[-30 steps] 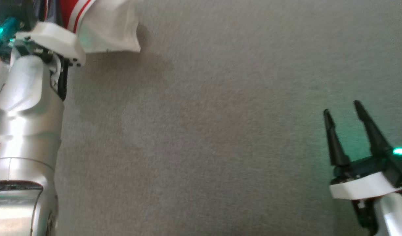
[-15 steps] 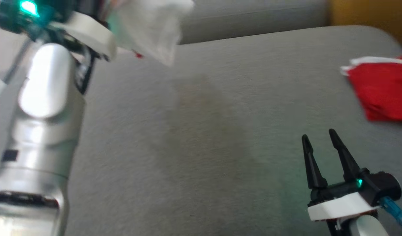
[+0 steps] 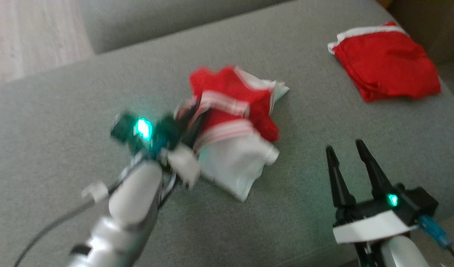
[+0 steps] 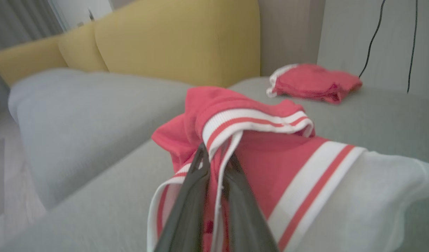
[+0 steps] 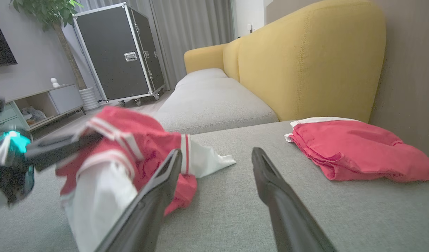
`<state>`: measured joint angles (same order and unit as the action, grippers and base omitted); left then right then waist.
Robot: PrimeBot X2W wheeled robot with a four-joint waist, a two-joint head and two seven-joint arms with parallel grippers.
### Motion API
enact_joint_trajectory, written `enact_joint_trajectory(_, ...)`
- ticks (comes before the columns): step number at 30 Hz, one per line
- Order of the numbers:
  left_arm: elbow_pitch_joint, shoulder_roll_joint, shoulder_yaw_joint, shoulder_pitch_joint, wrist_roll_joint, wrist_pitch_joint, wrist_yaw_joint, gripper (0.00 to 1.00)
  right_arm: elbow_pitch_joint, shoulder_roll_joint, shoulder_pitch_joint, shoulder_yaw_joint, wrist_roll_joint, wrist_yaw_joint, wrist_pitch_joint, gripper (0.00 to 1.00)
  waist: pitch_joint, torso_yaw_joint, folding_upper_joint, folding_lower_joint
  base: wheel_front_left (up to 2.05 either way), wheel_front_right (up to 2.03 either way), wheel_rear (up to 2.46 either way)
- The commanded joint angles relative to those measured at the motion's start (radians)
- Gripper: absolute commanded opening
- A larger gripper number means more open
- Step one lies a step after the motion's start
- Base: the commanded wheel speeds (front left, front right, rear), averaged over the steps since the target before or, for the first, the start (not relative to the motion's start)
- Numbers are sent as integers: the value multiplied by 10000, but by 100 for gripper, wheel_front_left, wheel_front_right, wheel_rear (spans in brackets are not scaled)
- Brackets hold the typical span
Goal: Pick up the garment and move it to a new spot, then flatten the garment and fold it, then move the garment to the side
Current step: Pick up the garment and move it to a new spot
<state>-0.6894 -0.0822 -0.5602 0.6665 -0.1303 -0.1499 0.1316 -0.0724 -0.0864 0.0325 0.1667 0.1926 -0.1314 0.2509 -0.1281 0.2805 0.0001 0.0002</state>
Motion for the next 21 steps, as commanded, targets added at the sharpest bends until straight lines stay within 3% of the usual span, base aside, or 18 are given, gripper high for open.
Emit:
enact_joint_trajectory(1,-172,-124,154,27,52,-388,-164,21,282,39,-616,313,104,7,109,100,-557,206,-1,-2,0,0,0)
enact_joint_trajectory(2,-172,-124,154,27,52,-388,-164,21,282,39,-616,313,104,7,109,100,-557,206,-1,-2,0,0,0)
enact_joint_trajectory(3,-393,-50,137,-117,10,-563,-276,100,250,50,-665,320,136,7,109,100,-610,207,-1,-2,0,0,0)
enact_joint_trajectory(10,-565,269,266,-1168,-578,-1095,-1246,100,32,-19,-432,146,293,7,109,100,-37,-392,-1,-2,0,0,0)
enact_joint_trajectory(19,3074,212,1302,-4099,-676,-1116,-2476,100,-56,-50,293,-187,287,7,109,100,1324,-2002,-1,-2,0,0,0)
enact_joint_trajectory(20,3858,94,1684,-4735,-452,-1117,-2832,100,-55,-20,383,-331,305,7,109,100,1510,-2327,-1,-2,0,0,0)
enact_joint_trajectory(21,3858,94,1684,-4735,-452,-1117,-2832,100,-55,-20,383,-331,305,7,109,100,1510,-2327,-1,-2,0,0,0)
